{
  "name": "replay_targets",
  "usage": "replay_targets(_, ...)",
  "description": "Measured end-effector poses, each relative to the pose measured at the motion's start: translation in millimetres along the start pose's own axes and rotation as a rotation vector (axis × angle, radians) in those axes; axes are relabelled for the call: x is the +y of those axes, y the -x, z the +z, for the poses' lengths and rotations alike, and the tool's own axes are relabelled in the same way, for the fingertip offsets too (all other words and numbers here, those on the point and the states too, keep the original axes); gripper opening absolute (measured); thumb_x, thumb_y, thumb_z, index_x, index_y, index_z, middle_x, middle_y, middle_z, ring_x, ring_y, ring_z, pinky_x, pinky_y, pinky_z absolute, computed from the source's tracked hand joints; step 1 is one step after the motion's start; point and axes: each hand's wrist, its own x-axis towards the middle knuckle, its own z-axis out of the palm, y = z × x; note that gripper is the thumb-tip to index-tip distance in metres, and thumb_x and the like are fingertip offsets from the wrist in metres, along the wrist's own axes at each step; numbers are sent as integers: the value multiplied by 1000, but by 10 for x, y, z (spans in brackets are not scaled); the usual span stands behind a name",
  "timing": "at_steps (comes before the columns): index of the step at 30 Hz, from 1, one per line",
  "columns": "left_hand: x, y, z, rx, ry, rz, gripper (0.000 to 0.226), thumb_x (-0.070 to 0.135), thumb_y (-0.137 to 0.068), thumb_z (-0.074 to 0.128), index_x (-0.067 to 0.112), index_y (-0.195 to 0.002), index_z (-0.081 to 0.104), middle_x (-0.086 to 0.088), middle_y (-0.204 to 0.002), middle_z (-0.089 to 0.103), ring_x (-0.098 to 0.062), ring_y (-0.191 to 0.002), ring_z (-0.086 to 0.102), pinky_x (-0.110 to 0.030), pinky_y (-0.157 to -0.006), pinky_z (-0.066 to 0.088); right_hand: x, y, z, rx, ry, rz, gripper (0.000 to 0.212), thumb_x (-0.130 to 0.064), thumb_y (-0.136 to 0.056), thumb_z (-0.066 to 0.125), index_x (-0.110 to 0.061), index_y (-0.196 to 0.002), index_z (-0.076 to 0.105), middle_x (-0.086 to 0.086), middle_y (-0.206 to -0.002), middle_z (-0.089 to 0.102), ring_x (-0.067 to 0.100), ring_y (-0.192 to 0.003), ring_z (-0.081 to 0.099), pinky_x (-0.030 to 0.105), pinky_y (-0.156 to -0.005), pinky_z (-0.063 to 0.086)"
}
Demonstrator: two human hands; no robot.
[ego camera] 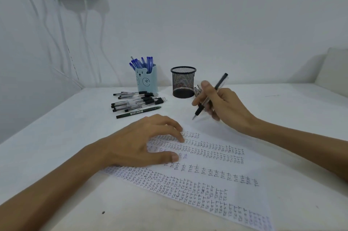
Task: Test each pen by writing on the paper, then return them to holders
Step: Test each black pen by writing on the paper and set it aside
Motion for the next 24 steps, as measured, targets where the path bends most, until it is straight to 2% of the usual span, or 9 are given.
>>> replay_targets(2, 2, 1, -1, -4, 17, -1, 41, 61, -94, 66, 41, -130, 65, 27, -141, 52, 0, -135, 48, -34, -112, 43, 24, 45, -19, -59, -121, 101, 66, -59, -102, 41, -4, -93, 77, 17, -67, 63, 26, -54, 60, 28, -44, 43)
replay_targets(4, 6, -1, -3, -6, 16, 10, 44, 61, -94, 67, 40, -132, 64, 27, -142, 51, -1, -136, 48, -35, -112, 44, 29, 88, -29, -132, -201, 197, 63, -55, -100, 49, 3, -97, 74, 22, -78, 72, 31, -62, 69, 28, -47, 49)
replay_targets(8, 42, 4, -2, -43, 19, 13, 44, 60, -96, 64, 47, -138, 58, 28, -149, 44, -1, -141, 44, -39, -114, 42, 37, 169, -21, -203, -165, 223, 28, -28, -93, 72, 0, -90, 69, 15, -78, 72, 28, -64, 68, 26, -47, 46)
replay_targets(13, 98, -1, 24, -83, 5, 36, 48, 62, -96, 63, 51, -142, 54, 31, -154, 38, 2, -145, 37, -37, -117, 39, -2, 244, -28, -267, -214, 226, 27, -19, -101, 60, 6, -100, 70, 24, -87, 75, 28, -66, 69, 24, -48, 48)
replay_targets(15, 100, -6, 26, -82, 0, 41, 48, 63, -96, 62, 51, -142, 54, 32, -153, 38, 2, -145, 37, -36, -117, 39, 8, 256, -34, -273, -168, 211, 15, -10, -98, 63, 3, -95, 69, 19, -80, 73, 23, -60, 61, 23, -43, 42)
replay_targets(17, 100, -4, 23, -85, 0, 43, 48, 62, -96, 62, 50, -142, 54, 32, -153, 38, 2, -144, 37, -36, -117, 39, 20, 269, -34, -257, -90, 186, 8, -3, -94, 65, 1, -88, 68, 15, -71, 69, 18, -54, 54, 23, -46, 42)
replay_targets(20, 99, -6, 28, -90, -5, 42, 49, 63, -95, 62, 50, -142, 54, 32, -152, 38, 3, -144, 36, -36, -118, 38, 17, 290, -22, -238, 50, 113, 11, -2, -88, 66, 5, -80, 66, 11, -60, 66, 16, -52, 50, 22, -52, 43)
replay_targets(24, 90, 0, 24, -87, 1, 45, 48, 63, -95, 63, 50, -141, 55, 32, -152, 38, 3, -144, 37, -36, -118, 38, 35, 268, 16, -227, 60, 95, 13, -1, -86, 66, 8, -76, 63, 10, -54, 63, 16, -50, 50, 21, -53, 42)
